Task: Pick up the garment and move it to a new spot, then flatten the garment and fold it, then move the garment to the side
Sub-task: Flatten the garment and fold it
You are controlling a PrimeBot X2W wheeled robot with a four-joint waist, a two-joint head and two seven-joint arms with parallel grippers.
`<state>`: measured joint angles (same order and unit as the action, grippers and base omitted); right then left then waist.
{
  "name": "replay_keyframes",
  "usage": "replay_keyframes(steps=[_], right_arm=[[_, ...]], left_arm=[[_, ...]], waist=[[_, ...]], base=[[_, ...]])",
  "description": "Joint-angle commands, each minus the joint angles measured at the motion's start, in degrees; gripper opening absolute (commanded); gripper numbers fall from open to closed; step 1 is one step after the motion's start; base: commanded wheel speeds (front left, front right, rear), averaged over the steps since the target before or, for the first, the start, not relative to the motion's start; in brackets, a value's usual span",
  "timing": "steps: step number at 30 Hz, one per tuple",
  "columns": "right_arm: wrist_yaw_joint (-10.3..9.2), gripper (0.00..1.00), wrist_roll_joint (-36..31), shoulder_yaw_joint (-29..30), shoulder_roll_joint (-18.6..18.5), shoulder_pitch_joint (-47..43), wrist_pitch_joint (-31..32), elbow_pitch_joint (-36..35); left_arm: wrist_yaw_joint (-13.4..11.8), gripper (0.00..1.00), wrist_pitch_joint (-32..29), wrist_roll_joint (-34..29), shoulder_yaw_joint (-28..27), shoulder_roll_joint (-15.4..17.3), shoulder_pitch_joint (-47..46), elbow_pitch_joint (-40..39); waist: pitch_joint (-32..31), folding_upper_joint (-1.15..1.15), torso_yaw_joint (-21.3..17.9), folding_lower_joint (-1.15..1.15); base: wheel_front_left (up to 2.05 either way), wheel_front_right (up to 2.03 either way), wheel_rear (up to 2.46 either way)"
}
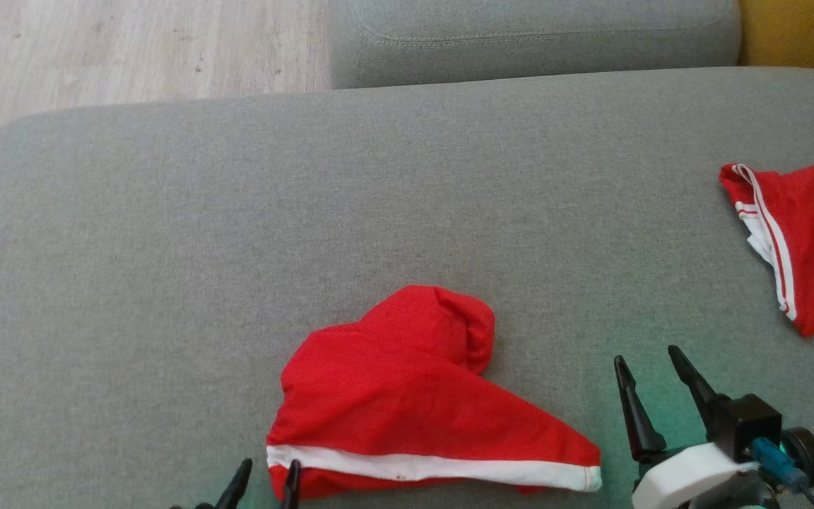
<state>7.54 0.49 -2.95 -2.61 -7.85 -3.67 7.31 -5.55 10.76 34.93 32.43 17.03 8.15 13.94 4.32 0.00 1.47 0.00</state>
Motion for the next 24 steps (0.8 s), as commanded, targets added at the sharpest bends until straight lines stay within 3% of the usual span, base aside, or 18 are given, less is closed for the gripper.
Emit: replay_keyframes(steps=[1, 8, 12, 16, 24], right_arm=[[-0.05, 1.0, -0.1, -1.1, -0.3, 0.9, 0.0, -1.6], [-0.05, 1.0, -0.1, 1.9, -0.4, 0.9, -0.8, -3.6], [-0.05, 1.0, 0.2, 3.7, -0.3, 0.1, -2.2, -4.6], [-0.05, 1.0, 0.7, 4.3, -0.3, -1.4, -5.2, -4.3], [-0.05, 1.0, 4.4, 2.8, -0.3, -3.0, -10.6, 0.1]], left_arm=[[-0.2, 1.0, 1.0, 0.8, -2.0, 0.0, -1.4, -1.5], [-3.4, 1.0, 4.1, -2.1, -9.4, 0.5, 0.0, -6.2], [-3.6, 1.0, 4.2, -6.8, -15.9, -1.5, 1.2, -10.5], [-1.6, 1.0, 4.2, -12.0, -20.6, -4.1, 2.4, -11.8], [5.0, 1.0, 4.2, -17.9, -27.2, -9.8, 4.0, -9.5]], waist=[[-0.1, 0.0, -0.1, 0.0], [-0.8, 0.0, -0.6, 0.0], [-1.8, 0.0, -0.6, 0.0], [-2.2, 0.0, -0.5, 0.0], [-3.2, 0.0, -1.4, 0.0]], base=[[0.0, 0.0, 0.0], [0.0, 0.0, 0.0], [0.0, 0.0, 0.0], [0.0, 0.0, 0.0], [0.0, 0.0, 0.0]])
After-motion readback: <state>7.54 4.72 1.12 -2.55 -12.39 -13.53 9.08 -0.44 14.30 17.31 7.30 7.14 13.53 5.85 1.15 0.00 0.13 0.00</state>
